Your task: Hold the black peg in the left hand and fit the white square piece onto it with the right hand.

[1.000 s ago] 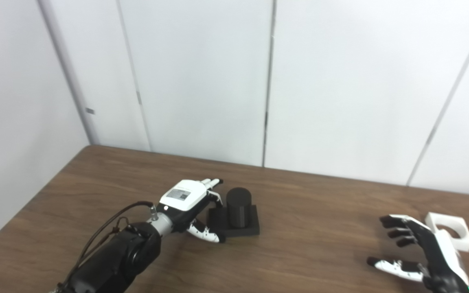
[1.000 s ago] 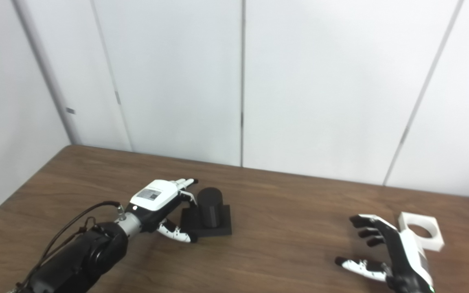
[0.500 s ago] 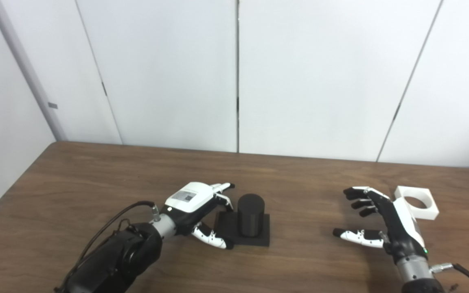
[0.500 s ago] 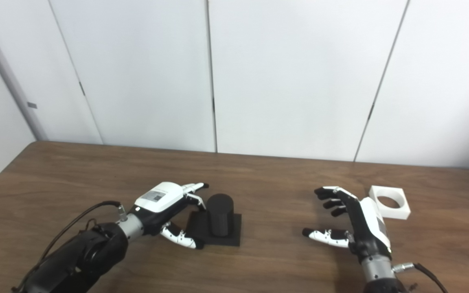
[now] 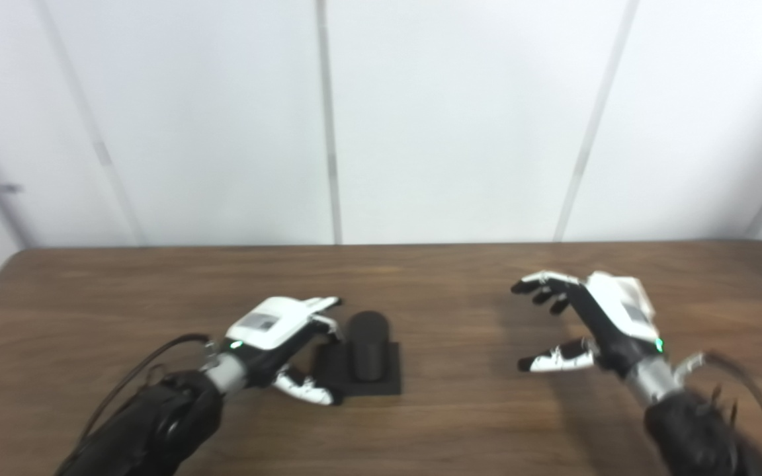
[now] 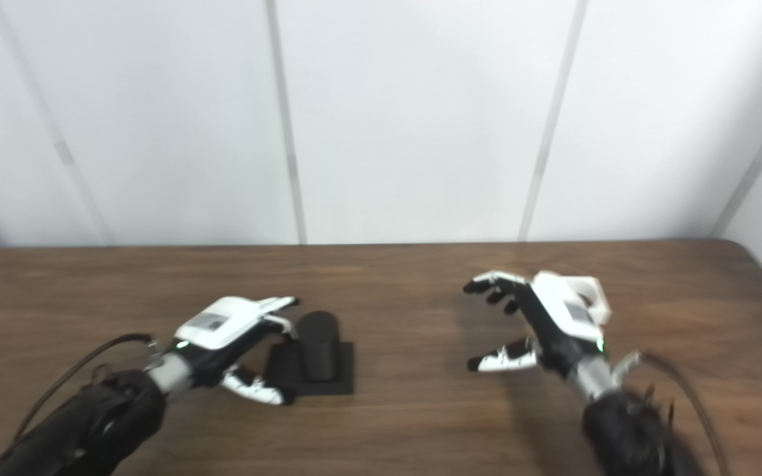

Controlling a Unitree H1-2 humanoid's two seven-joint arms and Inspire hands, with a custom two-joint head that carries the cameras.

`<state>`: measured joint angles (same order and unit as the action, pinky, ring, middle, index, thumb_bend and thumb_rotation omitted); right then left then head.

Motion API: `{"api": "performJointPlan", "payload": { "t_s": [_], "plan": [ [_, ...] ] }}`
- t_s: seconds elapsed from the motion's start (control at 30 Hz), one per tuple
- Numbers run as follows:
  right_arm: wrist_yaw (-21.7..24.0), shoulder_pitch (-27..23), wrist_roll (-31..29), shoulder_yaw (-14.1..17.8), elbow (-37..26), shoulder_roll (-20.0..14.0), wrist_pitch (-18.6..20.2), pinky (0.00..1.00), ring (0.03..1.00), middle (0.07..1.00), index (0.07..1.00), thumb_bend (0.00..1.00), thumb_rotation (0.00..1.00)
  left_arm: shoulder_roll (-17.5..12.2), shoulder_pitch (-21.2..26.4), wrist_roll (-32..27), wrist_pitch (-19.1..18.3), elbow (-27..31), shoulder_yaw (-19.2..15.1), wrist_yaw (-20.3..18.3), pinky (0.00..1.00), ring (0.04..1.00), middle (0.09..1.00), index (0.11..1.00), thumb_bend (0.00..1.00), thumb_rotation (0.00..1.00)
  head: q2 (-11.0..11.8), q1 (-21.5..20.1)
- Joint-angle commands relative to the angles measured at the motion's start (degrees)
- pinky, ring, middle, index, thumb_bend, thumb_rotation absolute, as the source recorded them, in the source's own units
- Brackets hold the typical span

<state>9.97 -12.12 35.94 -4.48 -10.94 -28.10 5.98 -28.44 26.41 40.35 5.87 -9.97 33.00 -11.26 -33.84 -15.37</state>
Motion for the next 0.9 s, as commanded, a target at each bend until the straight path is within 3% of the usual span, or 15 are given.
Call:
{"api": "performJointPlan", "payload": {
  "t_s": [0.0, 0.17, 0.3, 0.5, 0.7, 0.87],
  "plan": [
    [3.5, -4.1, 2.4, 0.6, -3.2, -3.0, 3.0, 0.63, 0.771, 0.831, 0.724, 0.73, 0.09, -0.1, -4.1, 2.8, 2.5, -3.1, 4.3, -4.9, 0.88, 0.943, 0.96, 0.492, 0.52, 0.07, 0.6, -1.9],
    [9.8, -8.6, 6.9, 0.2, -3.5, -8.5, 7.0, 0.65, 0.814, 0.875, 0.747, 0.8, 0.08, -1.4, -4.9, 2.7, 3.5, -3.1, 3.9, -4.2, 0.87, 0.923, 0.948, 0.492, 0.52, 0.06, 3.6, -7.8],
    [15.9, -12.2, 10.3, -1.9, -2.0, -11.7, 9.6, 0.7, 0.847, 0.897, 0.785, 0.85, 0.12, -2.3, -5.3, 2.7, 5.2, -3.2, 3.6, -2.7, 0.84, 0.913, 0.937, 0.492, 0.52, 0.06, 4.6, -10.9],
    [26.2, -18.0, 16.0, -5.7, 2.3, -13.7, 15.3, 0.82, 0.93, 0.962, 0.848, 0.9, 0.18, -3.0, -5.7, 2.0, 7.0, -4.7, 3.1, -2.0, 0.86, 0.922, 0.935, 0.492, 0.52, 0.06, 5.8, -13.9],
    [28.1, -21.8, 19.8, -8.6, 8.7, -13.4, 16.0, 0.84, 0.941, 0.962, 0.856, 0.95, 0.16, -3.4, -5.4, 2.2, 10.8, -8.4, 2.8, 1.3, 0.86, 0.937, 0.948, 0.492, 0.52, 0.06, 6.2, -15.1],
    [27.8, -24.3, 22.0, -11.0, 14.0, -12.9, 15.8, 0.88, 0.957, 0.968, 0.884, 0.97, 0.15, -3.7, -5.4, 2.3, 11.6, -9.0, 2.8, 1.7, 0.87, 0.946, 0.959, 0.493, 0.52, 0.06, 6.3, -15.2]
  ]
}}
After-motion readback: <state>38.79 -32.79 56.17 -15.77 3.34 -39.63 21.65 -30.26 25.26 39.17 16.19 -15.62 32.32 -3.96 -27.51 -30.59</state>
